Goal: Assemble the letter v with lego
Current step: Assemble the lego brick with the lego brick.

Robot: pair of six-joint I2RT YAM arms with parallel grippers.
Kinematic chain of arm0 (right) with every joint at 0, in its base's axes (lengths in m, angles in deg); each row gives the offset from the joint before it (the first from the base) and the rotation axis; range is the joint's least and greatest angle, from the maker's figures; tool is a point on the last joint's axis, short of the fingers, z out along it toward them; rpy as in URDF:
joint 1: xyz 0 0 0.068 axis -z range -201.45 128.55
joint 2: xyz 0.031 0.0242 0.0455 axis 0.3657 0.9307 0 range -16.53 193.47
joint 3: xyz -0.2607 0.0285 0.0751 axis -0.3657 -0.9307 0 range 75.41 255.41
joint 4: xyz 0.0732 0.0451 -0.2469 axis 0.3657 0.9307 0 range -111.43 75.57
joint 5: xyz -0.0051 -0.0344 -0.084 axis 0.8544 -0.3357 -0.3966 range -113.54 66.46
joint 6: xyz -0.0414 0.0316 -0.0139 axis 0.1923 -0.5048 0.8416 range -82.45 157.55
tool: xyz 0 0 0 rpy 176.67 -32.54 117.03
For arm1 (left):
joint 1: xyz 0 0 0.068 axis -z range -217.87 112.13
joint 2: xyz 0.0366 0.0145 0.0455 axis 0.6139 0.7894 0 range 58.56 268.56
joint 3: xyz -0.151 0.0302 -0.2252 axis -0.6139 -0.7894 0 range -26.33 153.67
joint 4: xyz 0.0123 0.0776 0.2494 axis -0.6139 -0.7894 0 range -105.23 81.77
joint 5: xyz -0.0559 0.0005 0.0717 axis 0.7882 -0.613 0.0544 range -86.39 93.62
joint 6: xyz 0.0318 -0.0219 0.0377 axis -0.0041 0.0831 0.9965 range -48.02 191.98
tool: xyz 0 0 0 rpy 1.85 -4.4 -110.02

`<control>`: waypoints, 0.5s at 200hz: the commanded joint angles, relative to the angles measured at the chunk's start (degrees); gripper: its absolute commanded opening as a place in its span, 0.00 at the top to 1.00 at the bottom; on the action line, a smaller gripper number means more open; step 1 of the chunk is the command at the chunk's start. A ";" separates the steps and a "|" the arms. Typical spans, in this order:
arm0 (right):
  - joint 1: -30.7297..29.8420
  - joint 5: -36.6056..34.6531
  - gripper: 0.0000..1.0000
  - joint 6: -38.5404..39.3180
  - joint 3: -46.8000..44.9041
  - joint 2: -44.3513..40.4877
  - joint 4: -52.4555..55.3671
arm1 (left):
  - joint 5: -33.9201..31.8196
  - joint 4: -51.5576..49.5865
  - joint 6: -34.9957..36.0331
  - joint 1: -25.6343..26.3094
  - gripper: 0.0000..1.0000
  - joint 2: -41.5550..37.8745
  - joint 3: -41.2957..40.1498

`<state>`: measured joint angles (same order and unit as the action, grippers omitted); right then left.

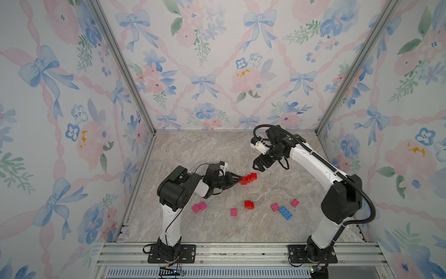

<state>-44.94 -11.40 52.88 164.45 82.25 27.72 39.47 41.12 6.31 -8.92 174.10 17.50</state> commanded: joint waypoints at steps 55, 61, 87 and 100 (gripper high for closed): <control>4.51 17.78 0.03 -39.78 -19.77 -1.38 -25.76 | -2.19 -3.99 0.72 0.81 0.79 0.29 -0.02; 4.20 18.70 0.03 -41.77 -20.72 -0.50 -27.95 | -2.19 -3.99 0.72 0.79 0.79 0.33 0.01; 2.41 18.99 0.03 -45.83 -21.92 2.54 -32.37 | -2.12 -3.99 0.77 0.83 0.77 0.38 0.01; 1.31 18.80 0.03 -46.18 -22.05 4.00 -32.90 | -2.18 -3.97 0.73 0.76 0.76 0.43 0.05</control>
<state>-41.49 4.40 12.93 143.22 84.35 0.62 39.03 41.25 6.31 -8.60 174.10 17.54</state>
